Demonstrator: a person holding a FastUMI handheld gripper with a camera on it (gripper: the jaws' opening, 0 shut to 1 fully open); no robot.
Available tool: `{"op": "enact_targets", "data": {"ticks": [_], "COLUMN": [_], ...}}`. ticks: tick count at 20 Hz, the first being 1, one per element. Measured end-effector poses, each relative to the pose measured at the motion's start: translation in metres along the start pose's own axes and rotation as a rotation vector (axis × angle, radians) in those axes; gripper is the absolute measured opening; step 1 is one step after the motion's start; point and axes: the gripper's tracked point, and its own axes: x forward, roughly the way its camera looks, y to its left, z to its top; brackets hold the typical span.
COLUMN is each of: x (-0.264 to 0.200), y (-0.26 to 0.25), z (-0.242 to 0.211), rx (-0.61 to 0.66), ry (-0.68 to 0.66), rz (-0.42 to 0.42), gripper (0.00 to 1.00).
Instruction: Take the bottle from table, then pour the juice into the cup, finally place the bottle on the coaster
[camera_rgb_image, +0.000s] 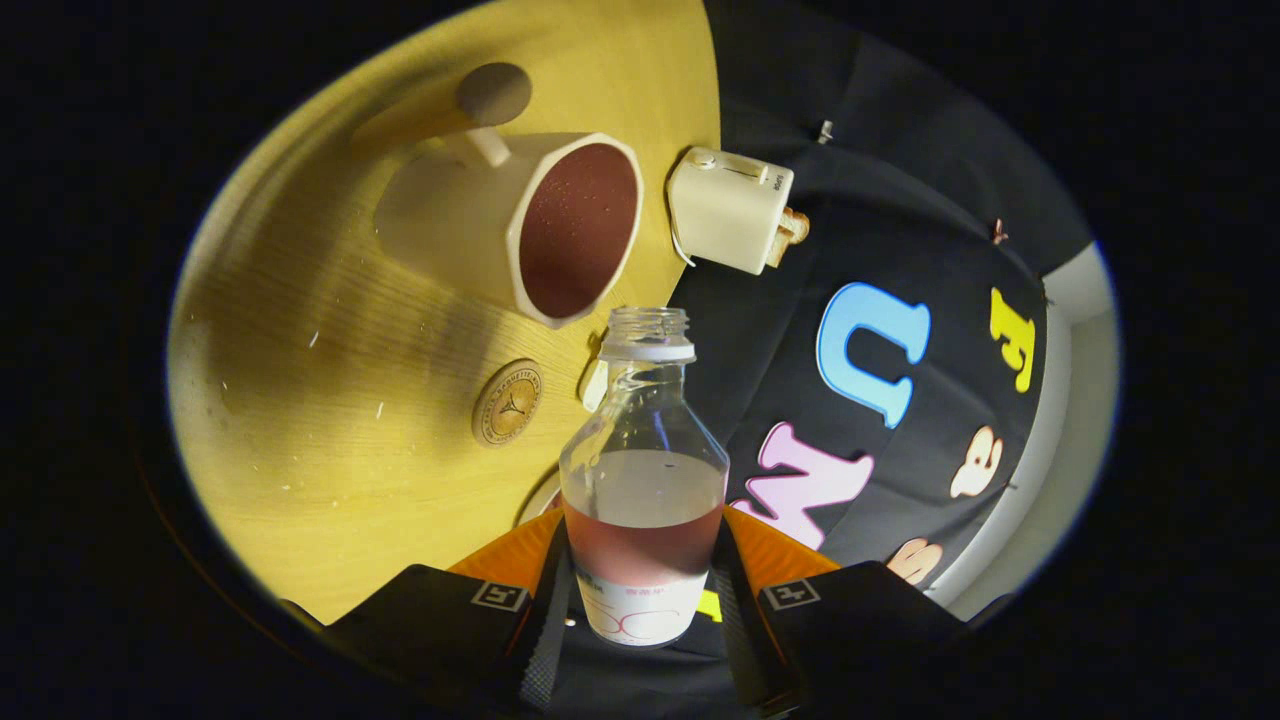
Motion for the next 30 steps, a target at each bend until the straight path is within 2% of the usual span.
{"op": "enact_targets", "data": {"ticks": [9, 15, 19, 20, 23, 26, 30], "x": [-0.009, -0.017, -0.02, -0.016, 0.007, 0.031, 0.064], "y": [0.028, 0.018, -0.019, -0.029, -0.046, -0.046, -0.047], "z": [0.029, 0.046, 0.05, 0.044, 0.018, 0.008, -0.007], "rx": [0.486, 1.033, 1.493, 1.572, 1.658, 1.756, 1.807], "ry": [-0.017, -0.144, -0.323, -0.342, -0.353, -0.386, -0.402], "rz": [0.077, 0.129, 0.146, 0.138, 0.105, 0.12, 0.099], "gripper": [0.7, 0.7, 0.7, 0.7, 0.7, 0.7, 0.7]}}
